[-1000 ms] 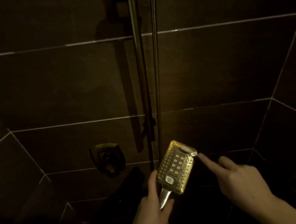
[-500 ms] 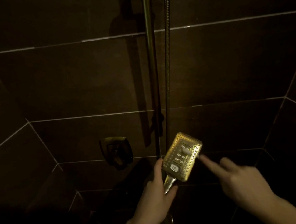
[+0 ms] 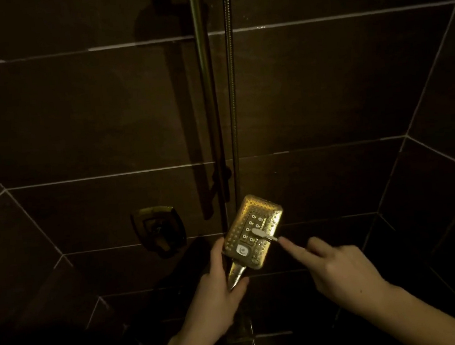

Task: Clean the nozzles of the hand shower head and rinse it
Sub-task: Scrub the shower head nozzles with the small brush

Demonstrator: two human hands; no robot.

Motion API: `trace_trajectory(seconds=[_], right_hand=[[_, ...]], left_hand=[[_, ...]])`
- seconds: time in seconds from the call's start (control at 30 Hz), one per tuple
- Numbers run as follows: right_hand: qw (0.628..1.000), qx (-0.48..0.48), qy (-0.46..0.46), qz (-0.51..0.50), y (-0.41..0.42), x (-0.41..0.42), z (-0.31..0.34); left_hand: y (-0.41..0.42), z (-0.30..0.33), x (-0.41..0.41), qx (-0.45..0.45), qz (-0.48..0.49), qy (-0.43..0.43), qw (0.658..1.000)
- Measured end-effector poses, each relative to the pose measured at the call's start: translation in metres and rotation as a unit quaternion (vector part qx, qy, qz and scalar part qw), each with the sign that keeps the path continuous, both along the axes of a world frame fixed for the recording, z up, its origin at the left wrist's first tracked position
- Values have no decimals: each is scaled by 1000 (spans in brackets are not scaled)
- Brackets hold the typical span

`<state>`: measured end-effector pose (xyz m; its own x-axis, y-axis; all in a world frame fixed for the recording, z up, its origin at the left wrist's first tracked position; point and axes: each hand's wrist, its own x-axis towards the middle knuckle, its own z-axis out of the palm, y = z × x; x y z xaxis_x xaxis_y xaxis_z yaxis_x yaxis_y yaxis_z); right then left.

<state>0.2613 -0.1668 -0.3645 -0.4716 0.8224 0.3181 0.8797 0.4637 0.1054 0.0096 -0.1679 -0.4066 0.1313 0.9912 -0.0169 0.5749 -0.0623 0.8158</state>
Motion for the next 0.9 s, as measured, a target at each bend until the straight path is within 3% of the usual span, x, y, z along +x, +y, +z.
trace_trajectory(seconds=[0.13,0.3,0.43,0.6,0.73,0.9], right_hand=[[996,18,57,-74,15,14,13],[999,-18,-11,24,-4,5,-6],[995,25,70,-70,16,14,8],[999,-36,9,8,-3,3,-12],[995,1,85,-56,9,10,-1],[999,-42,10,27,-14,1,-14]], left_hand=[[-4,3,1,11,-3,-18,1000],[-7,0,1,-2,-1,-41,999],[-9,-2,1,0,-6,-47,999],[-5,-7,0,-35,2,-81,996],[-6,-7,2,-54,-1,-102,993],[-4,-8,-1,-63,2,-123,990]])
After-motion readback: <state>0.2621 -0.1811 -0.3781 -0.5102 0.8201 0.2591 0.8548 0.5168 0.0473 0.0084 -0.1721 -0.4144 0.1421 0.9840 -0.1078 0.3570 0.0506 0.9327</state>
